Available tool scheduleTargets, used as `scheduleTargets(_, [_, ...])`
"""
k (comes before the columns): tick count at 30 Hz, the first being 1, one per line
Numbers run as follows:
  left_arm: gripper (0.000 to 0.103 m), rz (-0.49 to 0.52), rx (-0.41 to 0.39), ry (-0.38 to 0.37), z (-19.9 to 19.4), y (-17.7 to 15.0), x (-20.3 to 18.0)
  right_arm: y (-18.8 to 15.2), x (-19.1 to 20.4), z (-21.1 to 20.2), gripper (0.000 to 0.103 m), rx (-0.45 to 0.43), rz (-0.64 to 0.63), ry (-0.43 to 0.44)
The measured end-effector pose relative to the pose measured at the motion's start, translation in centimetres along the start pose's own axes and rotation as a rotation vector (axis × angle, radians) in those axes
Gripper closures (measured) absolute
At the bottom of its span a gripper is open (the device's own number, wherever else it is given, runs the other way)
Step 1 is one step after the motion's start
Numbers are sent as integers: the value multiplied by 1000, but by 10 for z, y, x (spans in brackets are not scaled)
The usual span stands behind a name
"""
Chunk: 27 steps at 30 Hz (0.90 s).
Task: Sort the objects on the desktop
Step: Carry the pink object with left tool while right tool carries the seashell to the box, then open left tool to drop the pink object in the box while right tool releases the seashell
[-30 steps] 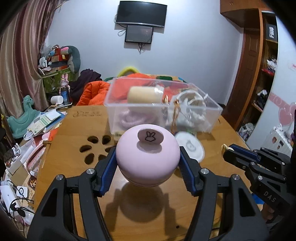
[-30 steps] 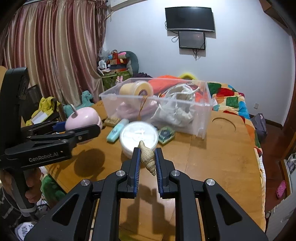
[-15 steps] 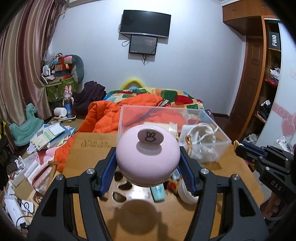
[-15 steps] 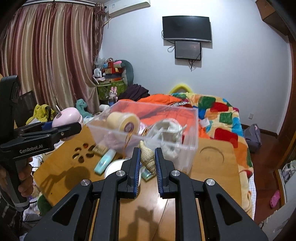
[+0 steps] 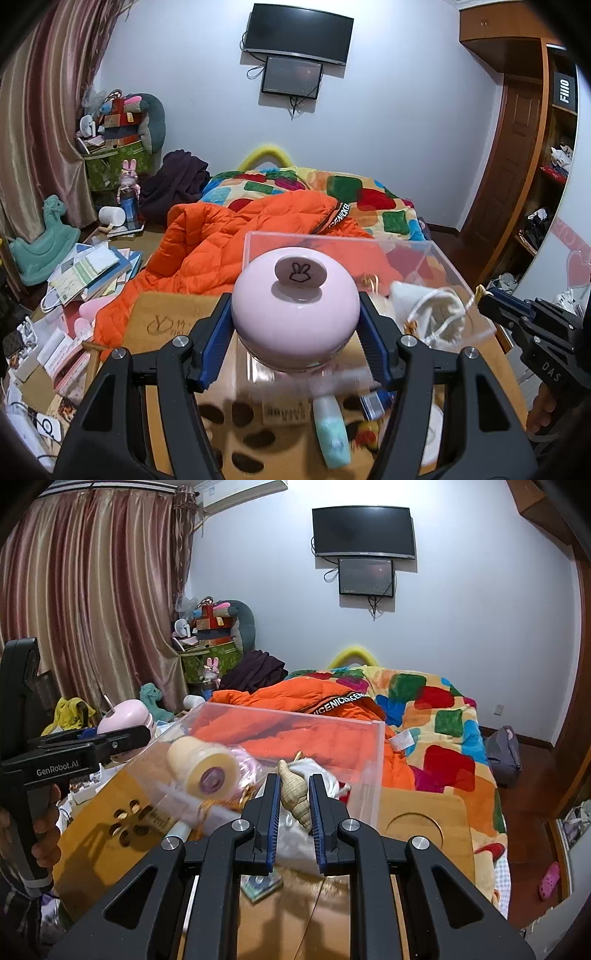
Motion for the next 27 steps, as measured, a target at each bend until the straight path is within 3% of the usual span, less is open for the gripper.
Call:
scheduleTargets(8, [40, -6, -1, -29, 31, 22, -8, 17, -7, 34, 89, 5, 13, 2])
scheduleTargets(17, [40, 29, 67, -27, 68, 20, -14, 24, -4, 72, 89, 57, 21, 39])
scheduleTargets(27, [40, 38, 80, -36, 77, 16, -12, 12, -1, 103, 89, 139, -25, -21])
Point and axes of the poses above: each gripper's, at about its wrist camera, not at the fingertips, and z roughly the way its jaws point, x to its left, y to its top, the point moved 3 cm from there along z, roughly the way its jaws point, and after that the axes turned 2 degrees about y, right-handed, at the moved point
